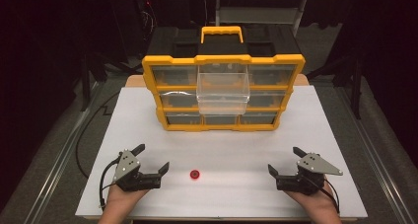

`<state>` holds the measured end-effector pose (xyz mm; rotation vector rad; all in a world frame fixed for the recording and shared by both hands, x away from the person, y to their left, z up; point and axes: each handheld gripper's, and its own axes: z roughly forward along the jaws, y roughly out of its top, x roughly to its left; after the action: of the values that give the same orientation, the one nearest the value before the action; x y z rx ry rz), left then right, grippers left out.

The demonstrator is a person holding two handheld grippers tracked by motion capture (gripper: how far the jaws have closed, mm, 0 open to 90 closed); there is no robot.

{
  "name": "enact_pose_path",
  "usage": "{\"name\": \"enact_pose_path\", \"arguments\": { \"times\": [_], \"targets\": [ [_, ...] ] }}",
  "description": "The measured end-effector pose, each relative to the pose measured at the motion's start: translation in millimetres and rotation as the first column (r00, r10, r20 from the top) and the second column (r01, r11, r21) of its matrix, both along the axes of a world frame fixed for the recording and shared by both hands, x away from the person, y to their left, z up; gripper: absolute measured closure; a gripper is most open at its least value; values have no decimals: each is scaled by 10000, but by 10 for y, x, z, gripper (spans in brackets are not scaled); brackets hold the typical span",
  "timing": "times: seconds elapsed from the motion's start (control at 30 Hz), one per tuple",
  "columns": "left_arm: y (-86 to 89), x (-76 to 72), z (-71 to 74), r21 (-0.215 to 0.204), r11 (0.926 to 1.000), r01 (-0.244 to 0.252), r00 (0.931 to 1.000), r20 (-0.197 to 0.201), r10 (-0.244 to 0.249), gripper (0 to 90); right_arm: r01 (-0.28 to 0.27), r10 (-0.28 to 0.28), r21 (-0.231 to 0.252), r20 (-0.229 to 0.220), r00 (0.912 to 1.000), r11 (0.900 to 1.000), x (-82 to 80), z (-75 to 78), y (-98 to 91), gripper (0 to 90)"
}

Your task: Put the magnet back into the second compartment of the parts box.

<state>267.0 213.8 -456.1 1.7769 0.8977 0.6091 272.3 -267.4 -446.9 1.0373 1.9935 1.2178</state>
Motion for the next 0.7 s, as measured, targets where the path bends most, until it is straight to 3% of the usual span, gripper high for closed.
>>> {"name": "enact_pose_path", "arguments": {
  "times": [0.37, 0.7],
  "targets": [
    [-5, -2, -2, -38, 9999, 106, 9999, 12, -106, 5, -11, -13, -406, -597, 9982, 9992, 25, -30, 15, 3],
    [-1, -9, 3, -146, 9995, 283, 9996, -45, -283, 5, -148, 34, -779, -1448, 9895, 9968, 48, -58, 25, 4]
  ]
}}
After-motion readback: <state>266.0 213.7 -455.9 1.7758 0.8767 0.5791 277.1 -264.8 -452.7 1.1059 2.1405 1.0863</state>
